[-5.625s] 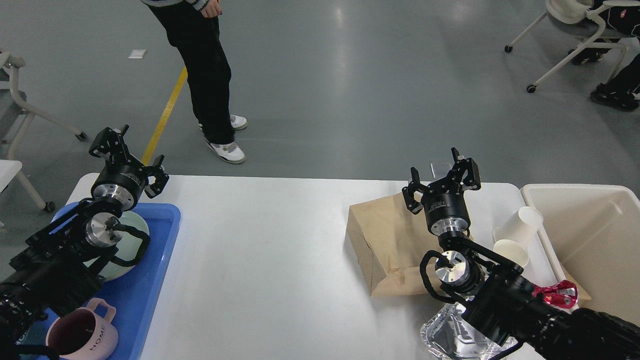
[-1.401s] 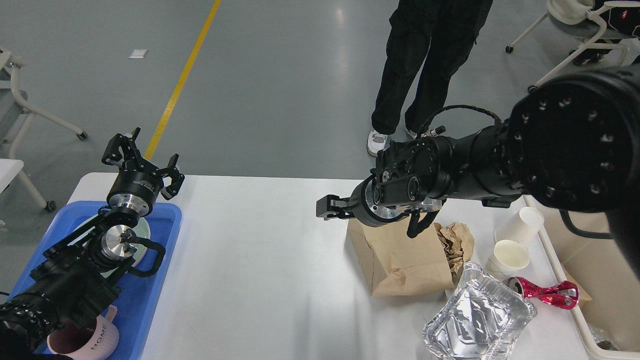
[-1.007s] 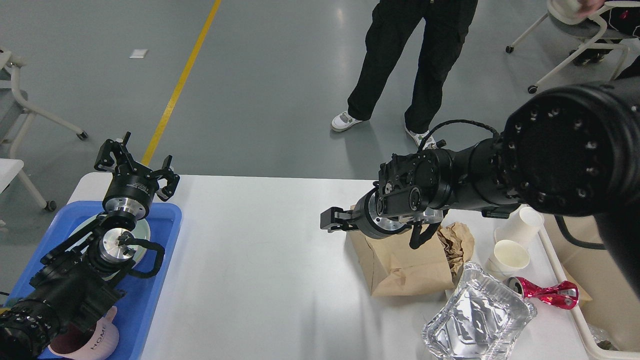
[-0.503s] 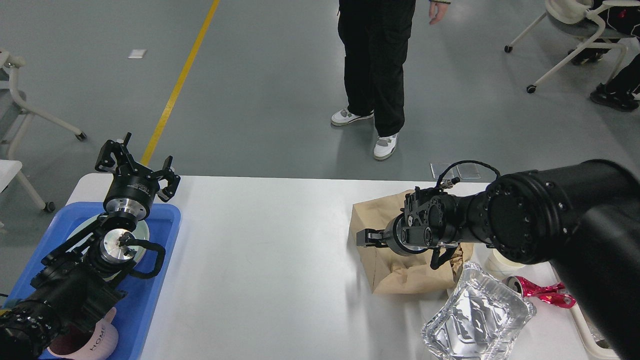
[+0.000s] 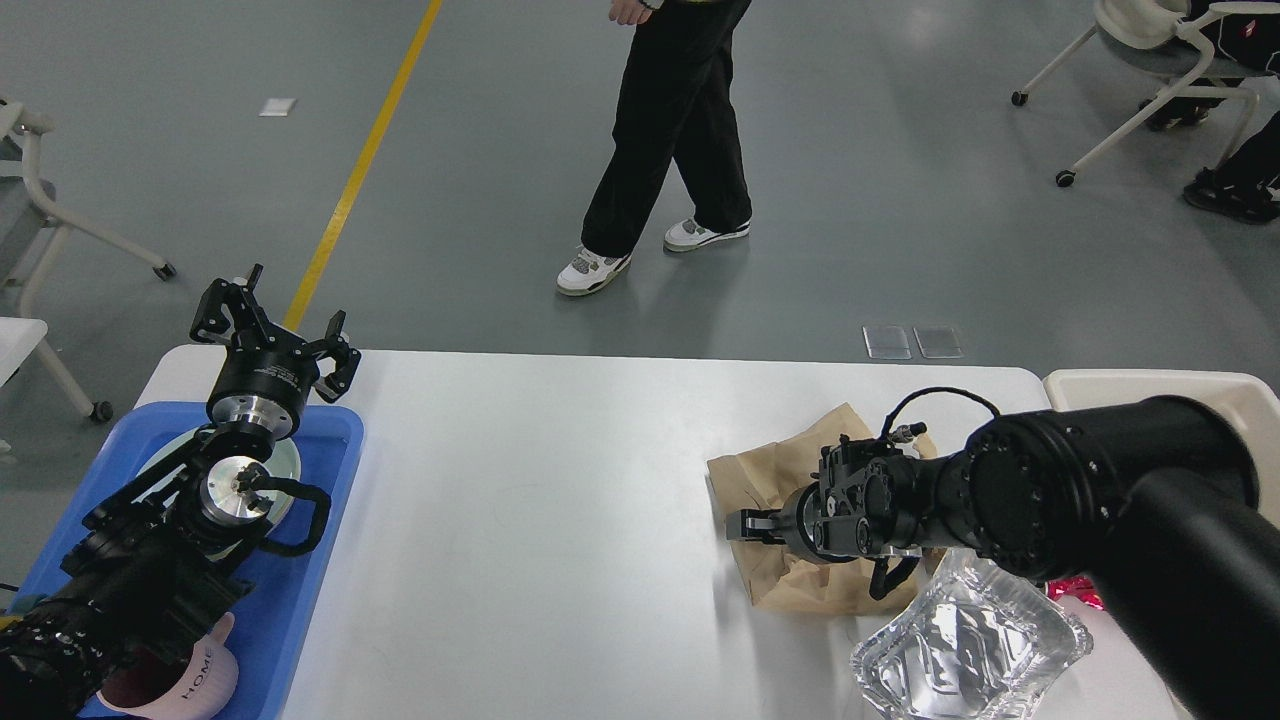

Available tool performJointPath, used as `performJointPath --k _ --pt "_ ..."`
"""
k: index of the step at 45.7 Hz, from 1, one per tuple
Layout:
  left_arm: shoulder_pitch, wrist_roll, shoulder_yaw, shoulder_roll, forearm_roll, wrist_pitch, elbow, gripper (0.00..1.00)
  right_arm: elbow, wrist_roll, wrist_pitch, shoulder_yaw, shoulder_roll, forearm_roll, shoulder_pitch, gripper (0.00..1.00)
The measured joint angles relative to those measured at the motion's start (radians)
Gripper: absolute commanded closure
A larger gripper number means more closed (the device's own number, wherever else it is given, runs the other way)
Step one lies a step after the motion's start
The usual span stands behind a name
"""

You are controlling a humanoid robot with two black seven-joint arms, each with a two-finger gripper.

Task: Tidy desktop
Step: 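Lower the right gripper and grasp the brown paper bag, then lift the paper bag and drop it into the white bin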

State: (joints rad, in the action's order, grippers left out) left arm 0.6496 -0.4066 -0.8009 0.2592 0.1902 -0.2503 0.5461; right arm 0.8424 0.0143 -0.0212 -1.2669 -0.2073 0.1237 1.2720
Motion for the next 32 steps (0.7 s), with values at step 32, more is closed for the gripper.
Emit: performJointPath --k 32 --pt "0.000 0.000 0.000 0.001 0.000 0.000 0.000 0.04 0.542 0.031 -0.098 0.168 0.050 -0.003 0.692 1.00"
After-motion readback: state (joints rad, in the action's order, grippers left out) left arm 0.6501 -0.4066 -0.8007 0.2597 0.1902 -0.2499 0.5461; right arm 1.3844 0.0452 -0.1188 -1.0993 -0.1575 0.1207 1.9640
